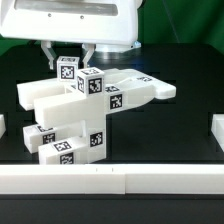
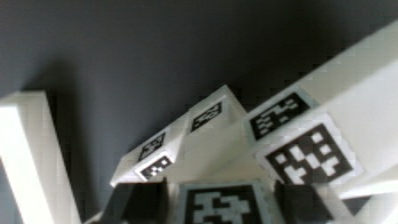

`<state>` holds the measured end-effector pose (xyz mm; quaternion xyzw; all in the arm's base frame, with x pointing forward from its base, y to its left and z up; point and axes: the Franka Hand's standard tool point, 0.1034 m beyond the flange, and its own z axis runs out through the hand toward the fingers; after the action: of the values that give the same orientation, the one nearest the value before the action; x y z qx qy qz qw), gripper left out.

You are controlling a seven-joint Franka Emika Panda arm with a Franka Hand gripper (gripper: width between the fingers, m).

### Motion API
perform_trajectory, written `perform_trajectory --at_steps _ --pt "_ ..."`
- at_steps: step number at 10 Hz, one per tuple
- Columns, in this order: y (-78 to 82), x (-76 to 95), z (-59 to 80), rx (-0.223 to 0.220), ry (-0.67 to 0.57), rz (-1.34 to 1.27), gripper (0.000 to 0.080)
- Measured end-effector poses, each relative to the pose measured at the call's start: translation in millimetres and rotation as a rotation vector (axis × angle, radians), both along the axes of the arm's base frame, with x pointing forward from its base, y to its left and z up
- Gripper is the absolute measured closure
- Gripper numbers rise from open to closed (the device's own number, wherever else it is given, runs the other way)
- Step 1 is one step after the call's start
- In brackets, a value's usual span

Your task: Assemble chair

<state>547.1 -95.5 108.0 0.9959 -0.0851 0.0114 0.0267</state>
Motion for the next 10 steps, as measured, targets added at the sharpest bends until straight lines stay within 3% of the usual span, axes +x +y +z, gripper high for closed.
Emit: perform_trajectory --at_steps 10 --pt "8.4 2.4 -0.3 0.030 -0.037 -0.618 0.0517"
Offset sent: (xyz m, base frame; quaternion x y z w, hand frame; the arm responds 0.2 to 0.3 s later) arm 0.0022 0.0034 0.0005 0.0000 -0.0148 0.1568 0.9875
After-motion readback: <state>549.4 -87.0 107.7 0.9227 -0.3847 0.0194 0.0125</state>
